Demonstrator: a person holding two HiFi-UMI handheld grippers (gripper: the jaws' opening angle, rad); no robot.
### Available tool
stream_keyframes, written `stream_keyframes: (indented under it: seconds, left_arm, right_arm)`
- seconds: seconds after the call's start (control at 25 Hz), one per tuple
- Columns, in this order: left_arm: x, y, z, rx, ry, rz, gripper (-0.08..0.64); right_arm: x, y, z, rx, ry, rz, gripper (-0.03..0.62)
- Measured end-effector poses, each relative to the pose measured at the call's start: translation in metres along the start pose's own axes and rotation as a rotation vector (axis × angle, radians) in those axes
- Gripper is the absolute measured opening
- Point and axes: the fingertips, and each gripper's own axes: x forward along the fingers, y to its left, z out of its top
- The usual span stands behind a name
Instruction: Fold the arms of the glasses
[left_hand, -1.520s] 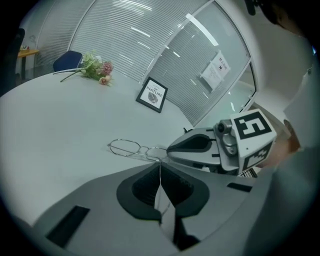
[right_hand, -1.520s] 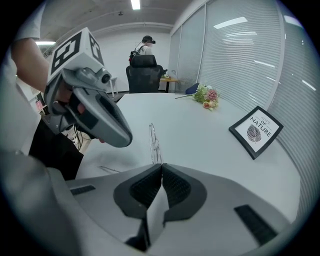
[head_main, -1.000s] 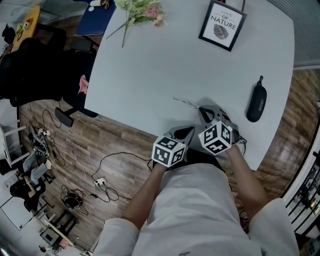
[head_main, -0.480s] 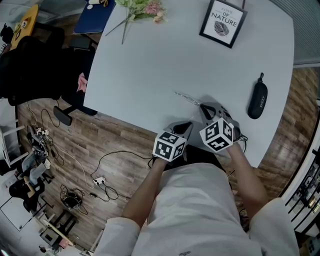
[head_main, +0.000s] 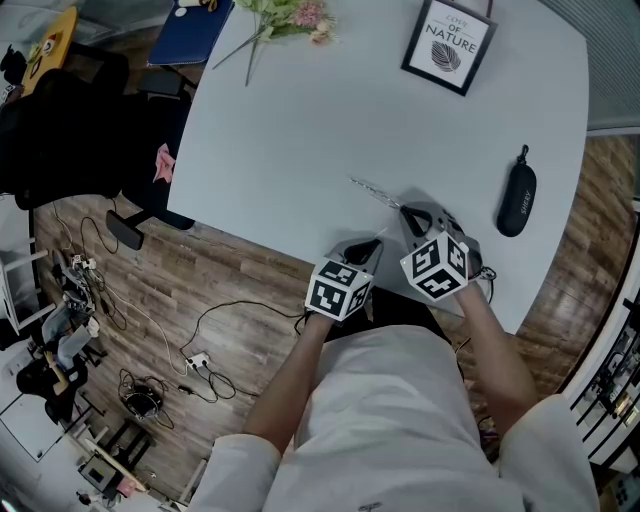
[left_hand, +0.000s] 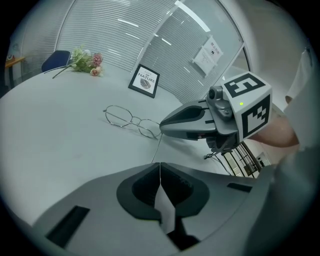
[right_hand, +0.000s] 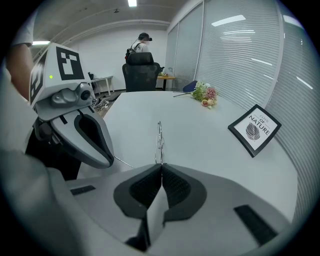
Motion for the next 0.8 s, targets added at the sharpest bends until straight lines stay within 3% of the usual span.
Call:
stream_keyframes:
  seconds: [0.2, 0.36, 0.6, 0.64, 0.72, 0.8]
  left_arm:
    - [-0.001, 0.004, 0.003, 0.03, 0.0, 0.024, 0.02]
    - [-0.002, 0.005, 0.004, 0.105, 0.003, 0.049, 0.02]
    - [-0.014, 0.001, 0.011, 0.168, -0.041, 0.036, 0.021]
    - [-0.014, 0.003, 0.011, 0.169, -0.039, 0.041, 0.028]
    - [-0.012, 0.007, 0.008, 0.181, -0.026, 0.047, 0.117]
    - [-0.007, 0.009, 0.003, 0.205, -0.004, 0.049, 0.124]
  right_arm:
    - [0.0, -0.001, 0.001, 0.007, 0.004, 0.005, 0.011]
    - [0.003, -0.001, 0.002, 0.015, 0.006, -0.001, 0.011]
    - [0.004, -0.002, 0.004, -0.001, 0.013, -0.012, 0.011]
    - [0.004, -0.002, 0.004, -0.002, 0.014, -0.012, 0.011]
    - [0.005, -0.002, 0.004, 0.002, 0.016, -0.011, 0.011]
    - [0.005, -0.003, 0.003, 0.005, 0.017, -0.011, 0.011]
